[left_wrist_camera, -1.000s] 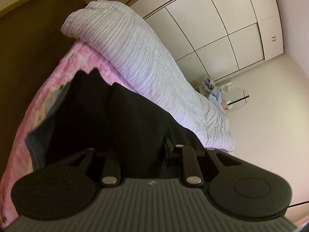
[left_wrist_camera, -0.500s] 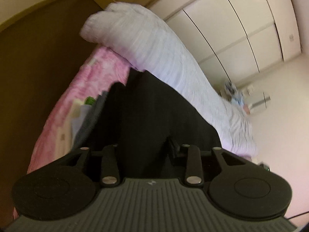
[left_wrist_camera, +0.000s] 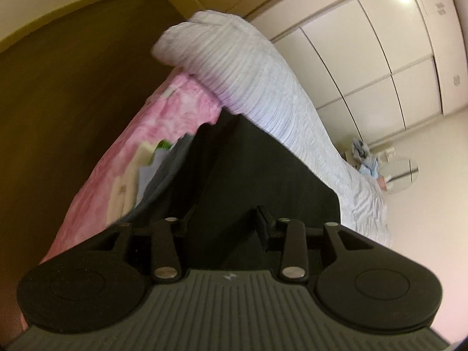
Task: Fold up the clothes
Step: 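Lower the folded black pants with both grippers onto the clothes stack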
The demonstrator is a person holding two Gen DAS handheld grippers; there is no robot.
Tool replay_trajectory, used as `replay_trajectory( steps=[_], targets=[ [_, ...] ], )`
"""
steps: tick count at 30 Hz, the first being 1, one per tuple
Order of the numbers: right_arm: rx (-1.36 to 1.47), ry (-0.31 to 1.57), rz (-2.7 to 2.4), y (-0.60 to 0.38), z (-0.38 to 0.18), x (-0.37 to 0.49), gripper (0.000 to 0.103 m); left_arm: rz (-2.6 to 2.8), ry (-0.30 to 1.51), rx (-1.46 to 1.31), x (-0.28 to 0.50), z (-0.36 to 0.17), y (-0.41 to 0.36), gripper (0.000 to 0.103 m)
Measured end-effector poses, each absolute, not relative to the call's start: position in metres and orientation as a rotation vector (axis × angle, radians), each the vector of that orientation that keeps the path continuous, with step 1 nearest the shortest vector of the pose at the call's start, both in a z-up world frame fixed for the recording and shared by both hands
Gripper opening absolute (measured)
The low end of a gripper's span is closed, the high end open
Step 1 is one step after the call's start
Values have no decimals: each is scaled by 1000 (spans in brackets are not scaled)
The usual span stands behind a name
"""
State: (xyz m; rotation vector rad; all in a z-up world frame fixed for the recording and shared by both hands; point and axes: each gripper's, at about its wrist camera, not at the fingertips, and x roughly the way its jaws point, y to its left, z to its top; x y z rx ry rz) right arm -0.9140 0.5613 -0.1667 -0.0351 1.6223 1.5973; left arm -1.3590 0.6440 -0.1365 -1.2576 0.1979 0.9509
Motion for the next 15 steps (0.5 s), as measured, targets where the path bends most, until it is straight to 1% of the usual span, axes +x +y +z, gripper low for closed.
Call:
replay_trajectory(
  steps=[4, 7, 11, 13, 14, 15],
  targets=[
    [-79, 1534, 1611, 556, -150, -916, 58, 929, 243, -1206, -1350, -130, 660, 34],
    [-17, 1464, 1607, 565, -137, -909, 58, 916, 217, -1223, -1356, -128, 674, 39],
    [-27, 1382, 1614, 595, -129, -914, 58, 926, 180, -1234, -1362, -129, 694, 39],
    [-41, 1363, 1603, 613, -132, -920, 58, 924, 162, -1234, -1362, -129, 702, 38],
    [-47, 1352, 1597, 620, -134, -923, 51, 913, 158, -1231, -1361, -128, 706, 33],
    [-55, 1337, 1596, 624, -134, -926, 13, 895, 158, -1224, -1359, -127, 709, 20]
  ],
)
